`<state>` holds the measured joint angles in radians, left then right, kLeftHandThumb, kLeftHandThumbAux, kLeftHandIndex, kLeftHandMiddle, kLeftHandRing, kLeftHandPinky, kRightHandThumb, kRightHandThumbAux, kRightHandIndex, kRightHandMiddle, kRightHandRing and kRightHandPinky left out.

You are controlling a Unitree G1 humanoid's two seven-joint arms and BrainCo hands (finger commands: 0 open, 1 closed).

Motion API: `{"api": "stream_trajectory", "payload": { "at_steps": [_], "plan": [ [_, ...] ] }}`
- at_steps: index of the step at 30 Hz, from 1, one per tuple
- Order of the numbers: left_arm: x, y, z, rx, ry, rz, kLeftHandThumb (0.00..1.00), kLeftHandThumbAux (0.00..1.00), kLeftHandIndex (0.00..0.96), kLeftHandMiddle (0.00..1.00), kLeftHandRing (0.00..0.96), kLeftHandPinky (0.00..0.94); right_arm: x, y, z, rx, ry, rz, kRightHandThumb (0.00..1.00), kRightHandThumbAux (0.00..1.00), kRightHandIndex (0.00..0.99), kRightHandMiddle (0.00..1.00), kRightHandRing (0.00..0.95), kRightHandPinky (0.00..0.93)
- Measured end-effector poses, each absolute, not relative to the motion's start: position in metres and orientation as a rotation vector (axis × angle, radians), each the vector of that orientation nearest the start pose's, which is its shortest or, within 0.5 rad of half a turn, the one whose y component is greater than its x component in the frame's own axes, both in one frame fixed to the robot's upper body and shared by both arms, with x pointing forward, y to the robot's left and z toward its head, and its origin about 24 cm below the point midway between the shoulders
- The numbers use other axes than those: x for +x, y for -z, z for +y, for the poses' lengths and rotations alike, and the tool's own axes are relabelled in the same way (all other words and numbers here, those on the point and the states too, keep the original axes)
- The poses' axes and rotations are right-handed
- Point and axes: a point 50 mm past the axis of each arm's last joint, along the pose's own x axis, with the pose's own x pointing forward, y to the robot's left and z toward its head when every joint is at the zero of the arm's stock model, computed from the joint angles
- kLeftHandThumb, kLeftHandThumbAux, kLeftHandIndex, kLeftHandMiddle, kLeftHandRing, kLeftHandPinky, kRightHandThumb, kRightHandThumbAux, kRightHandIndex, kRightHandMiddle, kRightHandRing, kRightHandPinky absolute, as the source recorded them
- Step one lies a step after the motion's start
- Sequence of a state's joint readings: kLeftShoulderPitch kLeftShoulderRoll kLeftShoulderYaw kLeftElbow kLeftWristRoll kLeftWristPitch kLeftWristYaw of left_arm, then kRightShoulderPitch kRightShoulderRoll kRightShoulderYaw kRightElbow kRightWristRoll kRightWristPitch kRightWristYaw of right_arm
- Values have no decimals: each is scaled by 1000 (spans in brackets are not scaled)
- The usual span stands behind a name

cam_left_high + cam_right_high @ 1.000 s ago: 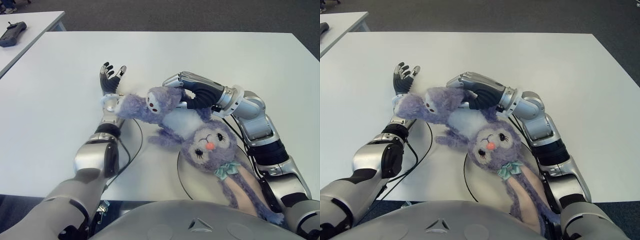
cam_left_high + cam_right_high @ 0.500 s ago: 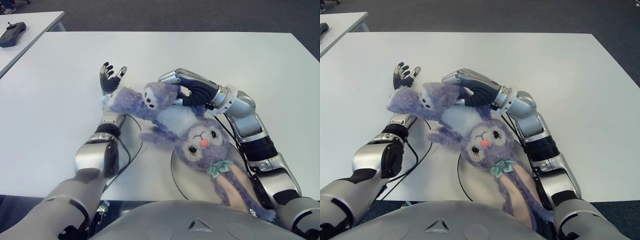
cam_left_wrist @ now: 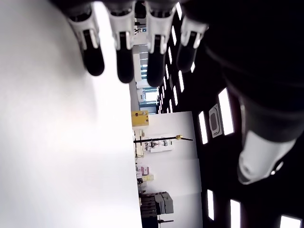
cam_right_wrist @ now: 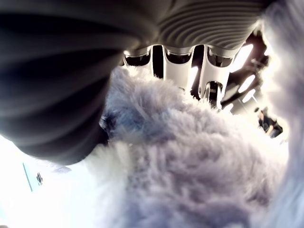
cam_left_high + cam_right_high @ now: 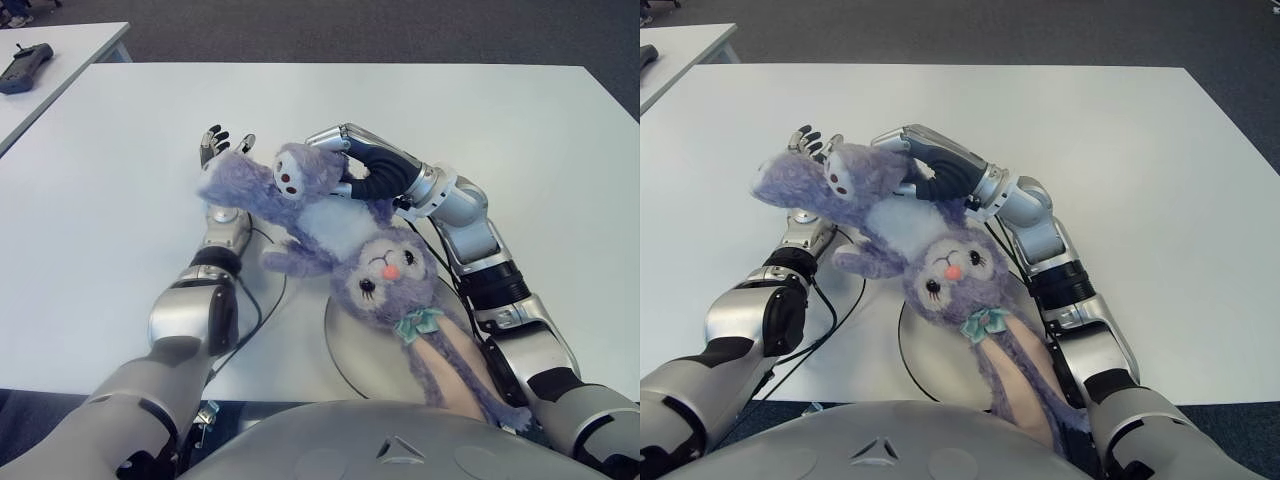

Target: Put the doll into the plate.

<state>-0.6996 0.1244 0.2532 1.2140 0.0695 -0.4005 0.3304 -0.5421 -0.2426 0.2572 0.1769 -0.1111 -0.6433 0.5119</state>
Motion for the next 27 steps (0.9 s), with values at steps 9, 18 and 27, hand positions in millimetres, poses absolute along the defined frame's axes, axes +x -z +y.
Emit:
{"api": "stream_trajectory", "payload": {
  "at_steps": [9, 18, 27],
  "plan": [
    [348, -20, 192, 90, -388, 111, 0, 668, 156, 209, 179, 176, 291, -172, -60, -539, -871, -895, 705, 716, 439, 834, 816, 827],
    [348, -21, 191, 117, -386, 106, 0, 626, 158, 228, 207, 202, 298, -172, -53, -515, -844, -905, 706, 716, 439, 835, 817, 827],
    [349, -21, 189, 133, -380, 101, 0, 612, 158, 224, 206, 198, 306, -173, -46, -506, -832, -897, 705, 716, 440, 827, 812, 810]
  ]
}}
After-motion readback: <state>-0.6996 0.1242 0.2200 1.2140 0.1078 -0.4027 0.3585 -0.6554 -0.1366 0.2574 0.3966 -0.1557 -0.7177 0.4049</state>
